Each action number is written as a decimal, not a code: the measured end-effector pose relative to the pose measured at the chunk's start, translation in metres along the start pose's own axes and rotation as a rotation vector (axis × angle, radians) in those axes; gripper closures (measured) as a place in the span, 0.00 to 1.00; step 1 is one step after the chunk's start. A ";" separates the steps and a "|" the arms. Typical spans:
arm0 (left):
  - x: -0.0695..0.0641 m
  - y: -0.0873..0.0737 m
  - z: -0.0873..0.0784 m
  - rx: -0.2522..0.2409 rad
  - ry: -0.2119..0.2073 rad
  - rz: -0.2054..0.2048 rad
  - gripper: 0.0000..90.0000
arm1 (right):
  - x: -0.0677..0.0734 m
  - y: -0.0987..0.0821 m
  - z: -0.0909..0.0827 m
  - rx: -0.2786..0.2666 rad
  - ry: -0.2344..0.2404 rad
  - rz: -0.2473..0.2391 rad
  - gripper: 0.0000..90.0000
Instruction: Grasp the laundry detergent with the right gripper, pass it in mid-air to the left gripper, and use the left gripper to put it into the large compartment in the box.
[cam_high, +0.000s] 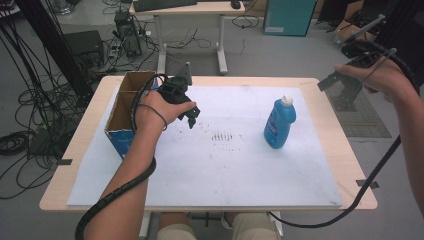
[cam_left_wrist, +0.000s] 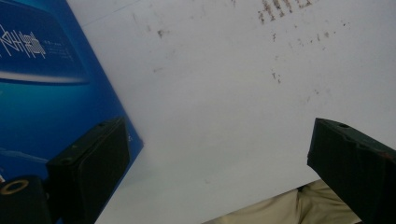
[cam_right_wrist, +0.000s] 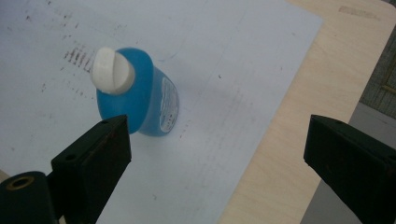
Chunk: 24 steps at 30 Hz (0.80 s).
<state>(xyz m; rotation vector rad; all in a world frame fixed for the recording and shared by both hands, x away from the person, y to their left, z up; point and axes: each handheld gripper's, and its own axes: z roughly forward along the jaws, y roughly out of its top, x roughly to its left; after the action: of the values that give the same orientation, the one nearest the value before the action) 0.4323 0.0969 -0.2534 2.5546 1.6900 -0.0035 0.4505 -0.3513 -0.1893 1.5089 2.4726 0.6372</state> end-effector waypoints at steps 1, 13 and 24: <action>0.000 0.000 0.001 -0.002 -0.003 0.002 0.07 | 0.001 -0.005 0.002 -0.008 0.004 -0.005 0.08; -0.002 -0.001 0.003 -0.011 -0.009 0.021 0.07 | 0.015 -0.061 0.030 -0.069 0.044 -0.071 0.06; -0.002 -0.004 0.004 -0.021 -0.009 0.025 0.07 | 0.025 -0.096 0.054 -0.144 0.055 -0.065 0.05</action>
<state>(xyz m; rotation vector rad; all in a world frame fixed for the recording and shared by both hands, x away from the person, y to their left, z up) 0.4276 0.0962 -0.2571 2.5566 1.6458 0.0040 0.3810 -0.3534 -0.2788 1.3705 2.4450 0.8362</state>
